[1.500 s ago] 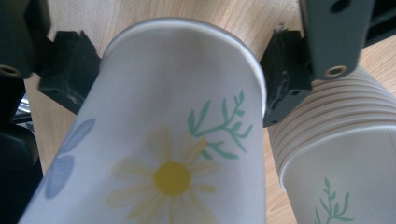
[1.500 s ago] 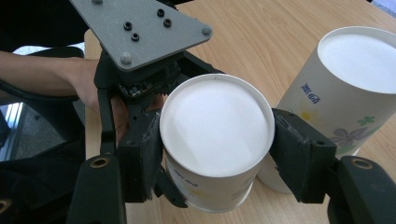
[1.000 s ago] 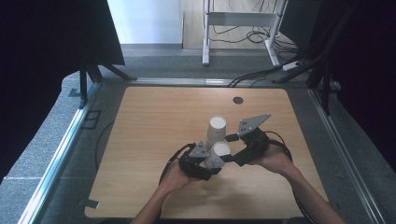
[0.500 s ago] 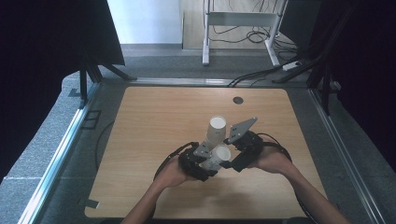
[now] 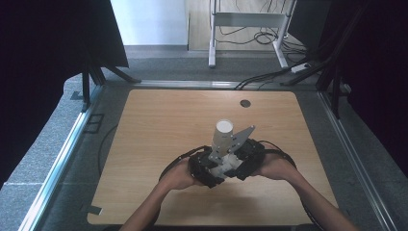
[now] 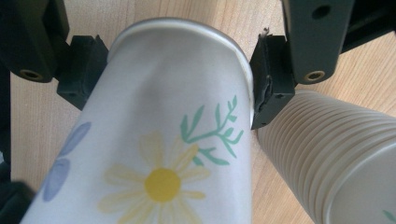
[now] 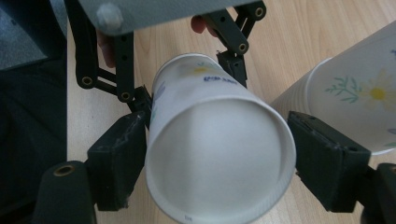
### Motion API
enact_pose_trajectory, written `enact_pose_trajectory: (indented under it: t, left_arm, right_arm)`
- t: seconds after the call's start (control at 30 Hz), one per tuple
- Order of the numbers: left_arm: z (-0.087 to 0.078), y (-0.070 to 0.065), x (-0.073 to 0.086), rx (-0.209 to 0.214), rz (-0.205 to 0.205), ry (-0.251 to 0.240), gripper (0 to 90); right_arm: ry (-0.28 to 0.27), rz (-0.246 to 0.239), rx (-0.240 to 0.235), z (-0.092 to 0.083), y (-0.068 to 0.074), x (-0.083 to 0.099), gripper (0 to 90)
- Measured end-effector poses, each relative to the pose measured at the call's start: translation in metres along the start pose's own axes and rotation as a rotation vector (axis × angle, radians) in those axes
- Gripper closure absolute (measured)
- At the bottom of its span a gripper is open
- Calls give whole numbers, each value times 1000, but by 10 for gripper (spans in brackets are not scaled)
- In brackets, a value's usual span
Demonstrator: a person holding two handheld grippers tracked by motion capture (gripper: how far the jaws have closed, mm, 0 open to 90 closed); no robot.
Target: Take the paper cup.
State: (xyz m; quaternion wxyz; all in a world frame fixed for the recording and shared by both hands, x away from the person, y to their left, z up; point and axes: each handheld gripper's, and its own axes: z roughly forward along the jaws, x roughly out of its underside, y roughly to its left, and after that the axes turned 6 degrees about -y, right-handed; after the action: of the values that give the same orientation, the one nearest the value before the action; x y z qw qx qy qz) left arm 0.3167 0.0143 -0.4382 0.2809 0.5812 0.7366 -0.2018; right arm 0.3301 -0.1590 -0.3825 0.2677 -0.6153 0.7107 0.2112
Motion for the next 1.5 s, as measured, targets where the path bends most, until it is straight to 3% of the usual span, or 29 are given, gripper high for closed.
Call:
enact_pose_trajectory:
  t: [0.3, 0.4, 0.43, 0.57, 0.67, 0.83, 0.93, 1.23, 1.5]
  left_arm:
    - [5, -1, -1, -1, -1, 8, 314]
    - [5, 0, 0, 14, -18, -10, 264]
    - [5, -1, 0, 19, -42, -30, 246]
    - [4, 1, 2, 28, -55, -42, 145]
    - [1, 2, 4, 27, -78, -66, 131]
    - [-7, 5, 8, 37, -105, -136, 62]
    - [-15, 6, 10, 53, -129, -204, 21]
    - [-34, 10, 17, 51, -182, -353, 7]
    - [-46, 8, 17, 51, -162, -430, 29]
  right_arm:
    - [23, -1, -20, 2, 1, 0, 344]
    - [20, 1, -23, 1, 2, 0, 353]
    - [14, 5, -24, 1, 3, 0, 354]
    - [-2, 12, -20, -2, 2, 1, 356]
    - [-29, 23, -20, -7, 1, 2, 356]
    - [-86, 42, -20, -16, 0, 3, 356]
    - [-115, 50, -19, -21, -1, 5, 355]
    - [-211, 82, -15, -33, -3, 12, 355]
    - [-297, 97, -4, -42, -2, 19, 356]
